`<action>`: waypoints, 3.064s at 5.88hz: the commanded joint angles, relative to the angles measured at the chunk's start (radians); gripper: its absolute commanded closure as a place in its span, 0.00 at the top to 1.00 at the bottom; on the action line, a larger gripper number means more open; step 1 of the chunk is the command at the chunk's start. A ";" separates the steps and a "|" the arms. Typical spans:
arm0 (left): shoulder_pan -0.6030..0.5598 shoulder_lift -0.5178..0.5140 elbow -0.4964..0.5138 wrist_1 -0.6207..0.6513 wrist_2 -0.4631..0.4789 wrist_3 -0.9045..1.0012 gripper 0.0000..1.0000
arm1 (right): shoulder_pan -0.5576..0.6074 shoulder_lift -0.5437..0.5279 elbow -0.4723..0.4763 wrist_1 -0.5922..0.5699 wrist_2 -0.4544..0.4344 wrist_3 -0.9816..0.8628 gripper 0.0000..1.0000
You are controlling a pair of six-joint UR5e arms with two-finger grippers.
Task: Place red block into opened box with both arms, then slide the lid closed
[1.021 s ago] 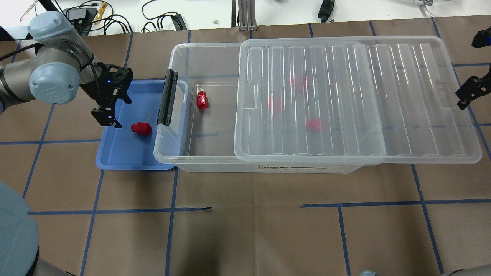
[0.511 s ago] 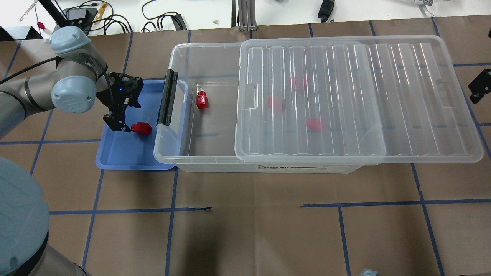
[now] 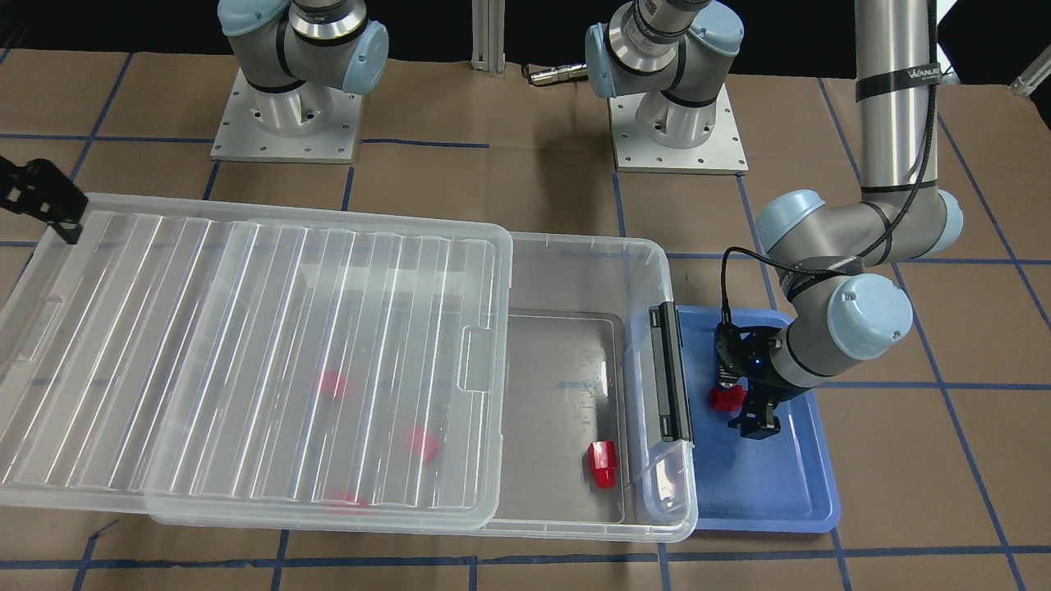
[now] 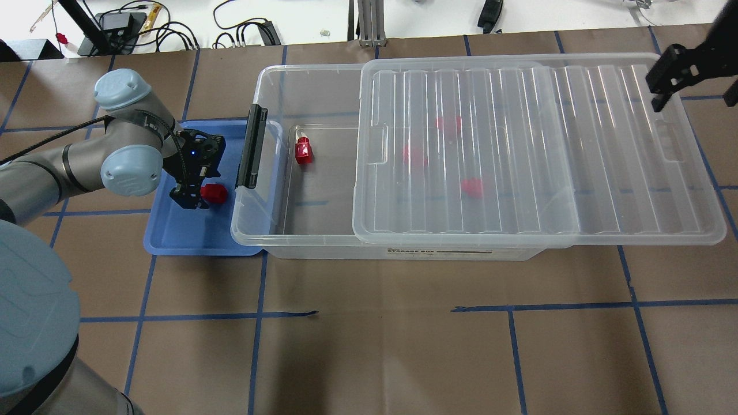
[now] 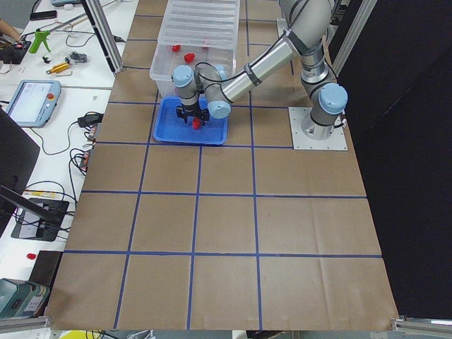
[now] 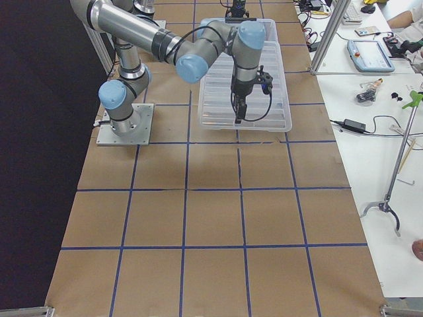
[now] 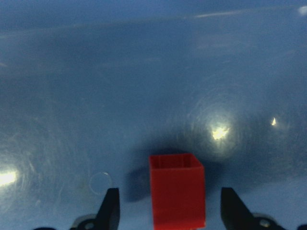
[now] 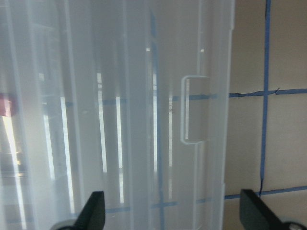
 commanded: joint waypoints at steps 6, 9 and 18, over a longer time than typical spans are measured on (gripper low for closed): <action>-0.039 0.227 0.269 -0.518 -0.024 -0.089 0.04 | 0.225 -0.005 -0.025 0.032 0.067 0.236 1.00; -0.256 0.243 0.280 -0.506 -0.069 -0.438 0.04 | 0.227 -0.008 -0.026 0.027 0.060 0.238 1.00; -0.368 0.002 0.046 -0.008 -0.057 -0.512 0.02 | 0.205 -0.011 -0.026 0.032 0.063 0.241 1.00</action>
